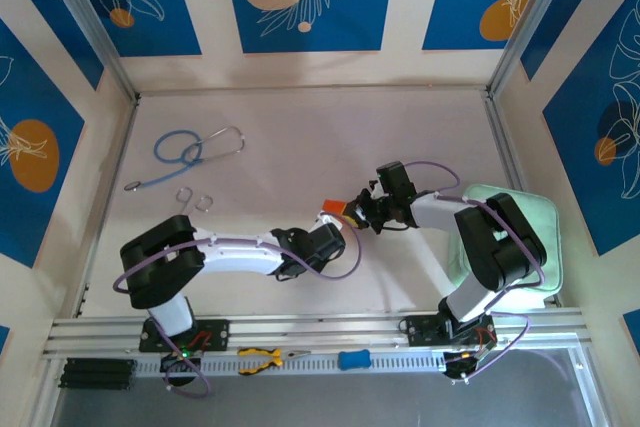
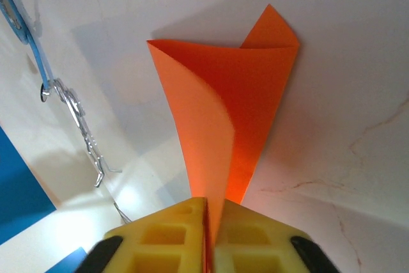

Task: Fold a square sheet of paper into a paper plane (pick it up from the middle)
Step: Fold the wing for the fifth time at the center of the table.

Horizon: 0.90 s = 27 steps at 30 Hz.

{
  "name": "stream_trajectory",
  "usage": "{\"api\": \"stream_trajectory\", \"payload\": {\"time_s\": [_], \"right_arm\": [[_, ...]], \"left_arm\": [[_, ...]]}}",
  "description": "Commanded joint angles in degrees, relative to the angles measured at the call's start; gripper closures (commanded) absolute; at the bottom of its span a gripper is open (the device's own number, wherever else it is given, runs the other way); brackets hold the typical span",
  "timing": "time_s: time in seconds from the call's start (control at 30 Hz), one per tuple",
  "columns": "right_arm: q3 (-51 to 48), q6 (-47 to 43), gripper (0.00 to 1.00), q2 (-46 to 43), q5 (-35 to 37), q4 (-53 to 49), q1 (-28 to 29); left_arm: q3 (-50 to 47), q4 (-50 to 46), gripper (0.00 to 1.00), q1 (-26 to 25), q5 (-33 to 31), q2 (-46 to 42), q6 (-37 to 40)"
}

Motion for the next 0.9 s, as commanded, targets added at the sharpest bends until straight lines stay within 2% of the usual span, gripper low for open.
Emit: {"api": "stream_trajectory", "payload": {"time_s": [0.0, 0.13, 0.27, 0.5, 0.87], "right_arm": [[1.7, -1.5, 0.81, -2.2, 0.6, -3.5, -0.1], [2.5, -4.3, 0.66, -5.9, 4.0, -9.7, -0.7], [1.7, -6.3, 0.58, -11.0, 7.3, -13.8, -2.0], [1.0, -8.6, 0.56, -16.7, 9.0, -17.5, -3.9], [-1.4, -8.6, 0.58, -15.8, 4.5, -12.2, -3.6]], "left_arm": [[-0.4, 0.9, 0.93, -0.1, 1.4, 0.3, -1.2], [-2.3, 4.9, 0.94, 1.4, 6.5, -0.9, -3.1], [-4.6, 9.2, 0.94, 3.8, 12.2, -2.0, -5.5], [-7.7, 14.8, 0.94, 8.0, 20.3, -2.8, -8.2], [-11.7, 23.6, 0.95, 13.7, 31.4, -2.2, -12.6]]}}
